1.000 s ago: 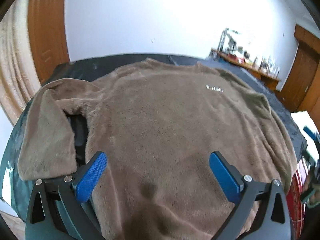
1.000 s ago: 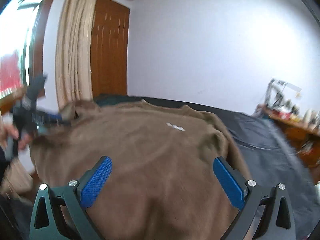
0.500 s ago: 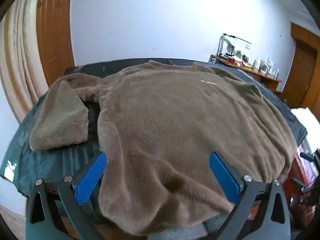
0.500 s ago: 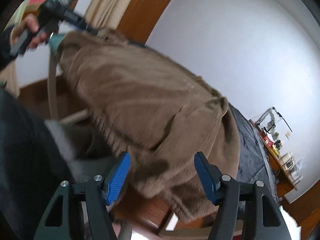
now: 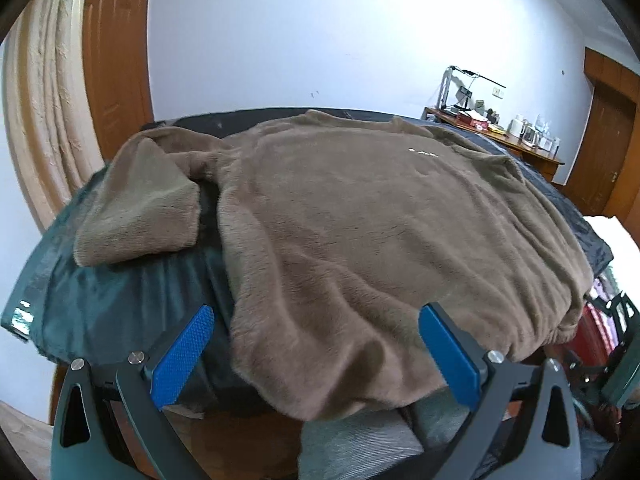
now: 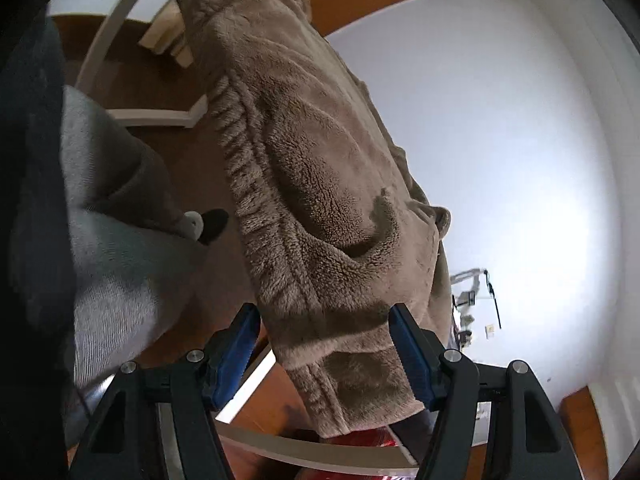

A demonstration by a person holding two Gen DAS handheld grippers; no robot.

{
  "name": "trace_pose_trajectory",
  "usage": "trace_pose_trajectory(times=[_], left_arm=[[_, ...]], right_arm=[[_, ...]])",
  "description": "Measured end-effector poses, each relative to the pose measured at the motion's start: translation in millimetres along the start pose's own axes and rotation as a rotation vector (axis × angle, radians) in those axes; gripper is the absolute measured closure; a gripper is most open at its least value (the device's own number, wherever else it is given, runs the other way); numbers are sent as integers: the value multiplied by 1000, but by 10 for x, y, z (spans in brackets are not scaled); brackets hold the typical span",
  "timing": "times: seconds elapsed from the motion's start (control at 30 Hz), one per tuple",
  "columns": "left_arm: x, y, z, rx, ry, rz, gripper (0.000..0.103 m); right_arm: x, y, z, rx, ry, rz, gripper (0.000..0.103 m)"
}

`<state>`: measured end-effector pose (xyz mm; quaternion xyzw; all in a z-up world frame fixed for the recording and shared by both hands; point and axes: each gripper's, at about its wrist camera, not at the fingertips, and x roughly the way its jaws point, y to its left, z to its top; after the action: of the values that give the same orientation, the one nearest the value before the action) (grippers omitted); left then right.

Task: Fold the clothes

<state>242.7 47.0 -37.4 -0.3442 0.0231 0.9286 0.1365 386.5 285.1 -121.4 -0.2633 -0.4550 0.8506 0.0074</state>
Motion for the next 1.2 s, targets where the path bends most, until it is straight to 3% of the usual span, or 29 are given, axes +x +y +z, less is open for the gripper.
trace_pose_trajectory(times=[0.07, 0.13, 0.3, 0.37, 0.57, 0.67, 0.9, 1.07, 1.2], left_arm=[[-25, 22, -28, 3, -11, 10, 0], [-33, 46, -55, -4, -12, 4, 0], [-38, 89, -136, -8, -14, -7, 0], [-62, 86, -174, 5, -25, -4, 0], [-204, -49, -354, 94, -100, 37, 0], [-221, -181, -473, 158, -143, 67, 0], [89, -458, -594, 195, -102, 68, 0], [159, -596, -460, 186, -189, 183, 0], [185, -487, -246, 105, -248, 312, 0]], right_arm=[[35, 71, -1, -35, 8, -42, 44], [-16, 7, 46, 11, -22, -33, 68], [-214, -328, 265, 144, -132, -114, 82], [-269, -510, 367, 215, -173, -144, 83], [-33, -978, 569, 344, -158, -211, 83], [10, -1209, 540, 444, -156, -193, 83], [-153, -1358, 609, 504, -211, -208, 82], [-291, -1475, 659, 554, -246, -204, 82], [-392, -1513, 650, 586, -262, -227, 82]])
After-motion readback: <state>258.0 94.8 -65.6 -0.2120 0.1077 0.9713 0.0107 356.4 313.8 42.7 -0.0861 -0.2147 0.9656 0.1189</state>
